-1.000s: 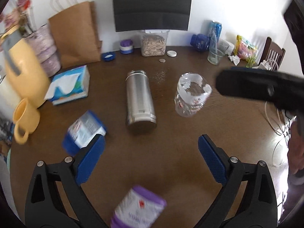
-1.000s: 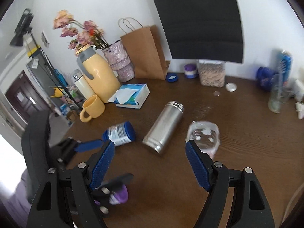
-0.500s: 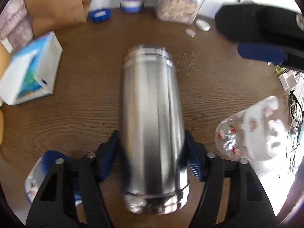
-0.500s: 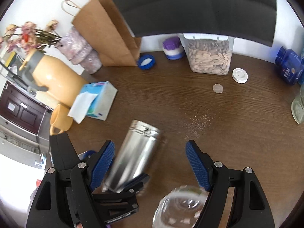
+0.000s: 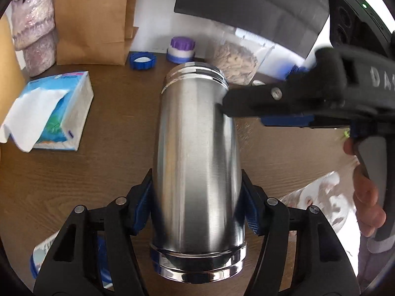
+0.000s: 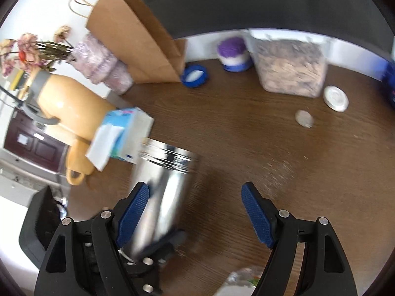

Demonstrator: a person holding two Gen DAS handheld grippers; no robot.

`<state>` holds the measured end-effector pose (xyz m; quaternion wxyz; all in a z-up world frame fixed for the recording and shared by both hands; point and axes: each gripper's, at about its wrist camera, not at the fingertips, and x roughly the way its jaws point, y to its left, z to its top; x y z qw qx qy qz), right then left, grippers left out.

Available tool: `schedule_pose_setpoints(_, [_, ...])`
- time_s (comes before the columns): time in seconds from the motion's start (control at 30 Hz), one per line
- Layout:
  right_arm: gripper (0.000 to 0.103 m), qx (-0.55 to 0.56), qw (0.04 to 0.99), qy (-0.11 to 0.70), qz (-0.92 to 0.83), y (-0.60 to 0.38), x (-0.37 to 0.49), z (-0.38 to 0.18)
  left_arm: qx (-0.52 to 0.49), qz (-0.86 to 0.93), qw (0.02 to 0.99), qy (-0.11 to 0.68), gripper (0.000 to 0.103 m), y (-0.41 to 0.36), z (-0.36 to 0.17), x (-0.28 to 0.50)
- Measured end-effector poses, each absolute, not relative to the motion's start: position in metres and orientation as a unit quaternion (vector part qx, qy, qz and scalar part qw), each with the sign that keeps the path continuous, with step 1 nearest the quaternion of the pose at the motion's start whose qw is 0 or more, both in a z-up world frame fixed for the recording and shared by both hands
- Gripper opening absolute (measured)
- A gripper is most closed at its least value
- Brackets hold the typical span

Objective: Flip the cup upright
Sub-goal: 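Grasp the silver tumbler's body with the left gripper and lift it, then grasp the tumbler with the right gripper while the left gripper releases it, then rotate the tumbler open end up and lower it with the right gripper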

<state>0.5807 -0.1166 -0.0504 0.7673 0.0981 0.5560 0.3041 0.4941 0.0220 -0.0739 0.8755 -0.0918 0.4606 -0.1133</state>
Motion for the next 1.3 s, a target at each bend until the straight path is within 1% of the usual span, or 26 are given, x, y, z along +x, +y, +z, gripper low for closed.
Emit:
schedule_pose_setpoints(0.1, [0.081,0.118,0.756,0.556,0.324,-0.109,0.591,-0.050,-0.116,-0.123,0.881,0.441,0.058,0.026,-0.071,0.497])
schedule_pose_setpoints(0.2, [0.081,0.145,0.743,0.555,0.346,-0.102,0.594,-0.056,-0.110,-0.136,0.892,0.418,0.058,0.017,-0.068,0.496])
schedule_pose_setpoints(0.33, [0.080,0.148,0.753,0.526,0.366,-0.098,0.587,-0.062,-0.111,-0.141,0.904,0.388,0.058,0.018,-0.061,0.499])
schedule_pose_setpoints(0.37, [0.071,0.155,0.753,0.518,0.375,-0.099,0.586,-0.061,-0.109,-0.140,0.905,0.387,0.058,0.018,-0.061,0.498])
schedule_pose_setpoints(0.5, [0.071,0.145,0.761,0.501,0.387,-0.096,0.582,-0.056,-0.110,-0.138,0.905,0.388,0.058,0.021,-0.063,0.503])
schedule_pose_setpoints(0.63, [0.069,0.106,0.780,0.489,0.375,-0.087,0.573,-0.052,-0.096,-0.134,0.896,0.412,0.059,0.018,-0.069,0.506])
schedule_pose_setpoints(0.73, [0.068,0.070,0.809,0.463,0.356,-0.080,0.555,-0.045,-0.106,-0.121,0.891,0.424,0.063,0.027,-0.069,0.508])
schedule_pose_setpoints(0.8, [0.068,0.051,0.830,0.438,0.342,-0.077,0.537,-0.041,-0.120,-0.121,0.891,0.421,0.070,0.035,-0.064,0.505])
schedule_pose_setpoints(0.97, [0.068,-0.006,0.881,0.350,0.319,-0.068,0.481,-0.035,-0.108,-0.126,0.893,0.419,0.073,0.040,-0.055,0.479])
schedule_pose_setpoints(1.03, [0.067,-0.010,0.892,0.331,0.309,-0.068,0.466,-0.037,-0.102,-0.126,0.892,0.423,0.075,0.040,-0.057,0.466])
schedule_pose_setpoints(1.23, [0.066,-0.017,0.897,0.318,0.307,-0.068,0.440,-0.038,-0.086,-0.125,0.888,0.434,0.076,0.038,-0.056,0.429])
schedule_pose_setpoints(1.3, [0.066,-0.022,0.901,0.313,0.301,-0.068,0.433,-0.037,-0.086,-0.128,0.884,0.442,0.080,0.038,-0.058,0.421])
